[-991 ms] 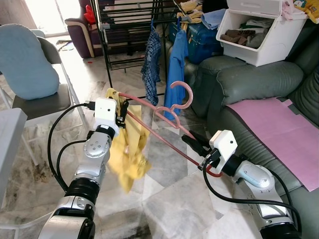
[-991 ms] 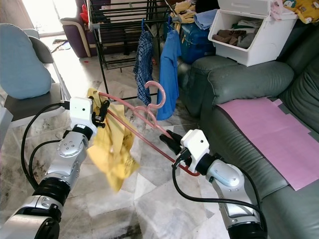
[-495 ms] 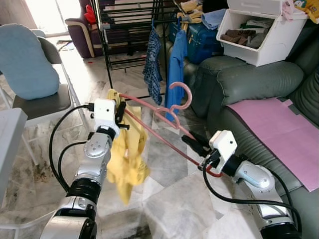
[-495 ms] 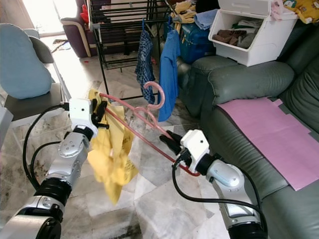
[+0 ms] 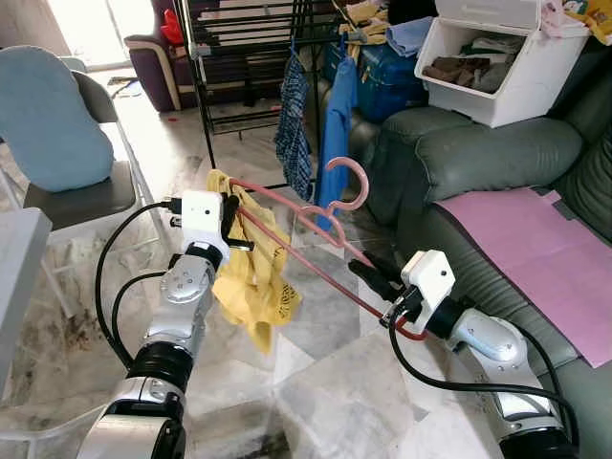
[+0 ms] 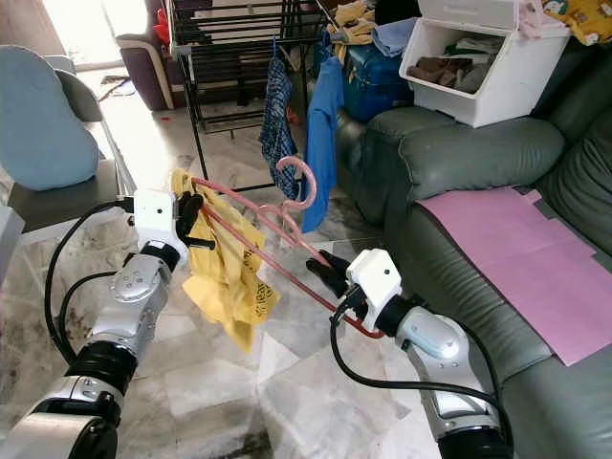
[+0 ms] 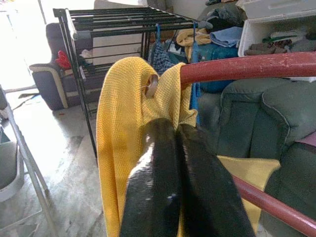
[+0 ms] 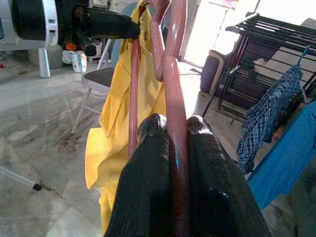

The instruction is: Hang hanger

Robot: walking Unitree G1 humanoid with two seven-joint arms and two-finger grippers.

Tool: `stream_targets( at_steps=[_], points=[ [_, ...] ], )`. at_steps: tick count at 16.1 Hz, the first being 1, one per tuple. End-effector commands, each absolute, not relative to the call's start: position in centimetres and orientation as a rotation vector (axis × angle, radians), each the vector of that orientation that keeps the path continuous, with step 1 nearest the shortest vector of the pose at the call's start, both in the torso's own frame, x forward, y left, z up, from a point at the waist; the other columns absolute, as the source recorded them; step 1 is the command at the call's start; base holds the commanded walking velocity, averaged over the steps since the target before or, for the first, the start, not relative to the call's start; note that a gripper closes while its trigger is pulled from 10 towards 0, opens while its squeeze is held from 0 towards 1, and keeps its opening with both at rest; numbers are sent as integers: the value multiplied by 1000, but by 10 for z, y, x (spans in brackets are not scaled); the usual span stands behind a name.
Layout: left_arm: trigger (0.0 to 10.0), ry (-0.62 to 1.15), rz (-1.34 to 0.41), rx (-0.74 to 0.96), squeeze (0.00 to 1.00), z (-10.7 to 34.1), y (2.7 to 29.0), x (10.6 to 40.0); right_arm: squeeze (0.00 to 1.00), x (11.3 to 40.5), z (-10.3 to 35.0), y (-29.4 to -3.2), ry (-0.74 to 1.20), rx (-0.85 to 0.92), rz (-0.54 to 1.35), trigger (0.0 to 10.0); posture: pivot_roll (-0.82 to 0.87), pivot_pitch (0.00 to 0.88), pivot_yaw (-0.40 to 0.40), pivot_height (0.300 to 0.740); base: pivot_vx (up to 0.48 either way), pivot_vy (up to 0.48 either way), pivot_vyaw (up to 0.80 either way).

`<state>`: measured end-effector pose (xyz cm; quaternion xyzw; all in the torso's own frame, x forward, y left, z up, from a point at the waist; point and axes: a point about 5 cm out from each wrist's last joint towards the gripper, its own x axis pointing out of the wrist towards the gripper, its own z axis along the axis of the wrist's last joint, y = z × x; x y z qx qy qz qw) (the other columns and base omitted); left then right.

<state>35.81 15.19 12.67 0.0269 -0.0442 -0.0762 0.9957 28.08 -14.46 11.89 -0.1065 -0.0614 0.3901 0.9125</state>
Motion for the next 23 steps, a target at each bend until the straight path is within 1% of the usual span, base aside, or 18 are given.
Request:
stream_targets(
  at_steps=[1, 4, 7, 12, 15, 17, 18, 21, 23],
  points=[
    [0, -100, -160, 42, 0, 131, 151, 360, 0, 283, 135, -140, -213, -218, 808, 10000, -134, 0, 6, 740, 0, 0, 0],
    [0, -115, -165, 41, 0, 134, 152, 360, 0, 283, 134, -141, -209, -218, 806, 10000, -134, 0, 6, 740, 0, 0, 0],
    [0, -179, -165, 39, 0, 145, 152, 360, 0, 283, 127, -141, -166, -236, 808, 10000, -132, 0, 2, 740, 0, 0, 0],
    [0, -289, -268, 106, 0, 159, 139, 351, 0, 285, 113, -141, -65, -207, 781, 10000, -126, 0, -2, 740, 0, 0, 0],
    [0, -325, -348, 95, 0, 163, 130, 343, 0, 291, 108, -140, -19, -138, 733, 10000, -127, 0, 0, 740, 0, 0, 0],
    [0, -367, -445, 123, 0, 168, 117, 333, 0, 304, 107, -139, 22, -33, 644, 10000, -120, 0, -2, 740, 0, 0, 0],
    [0, -364, -448, 128, 0, 167, 117, 331, 0, 308, 109, -139, 23, -3, 618, 10000, -117, 0, -3, 740, 0, 0, 0],
    [0, -302, -455, 120, 0, 152, 122, 324, 0, 324, 122, -147, 10, 96, 513, 10000, -115, 0, -8, 740, 0, 0, 0],
    [0, -239, -542, 113, 0, 141, 114, 316, 0, 334, 132, -153, -8, 136, 465, 10000, -114, 0, -12, 740, 0, 0, 0]
  ],
)
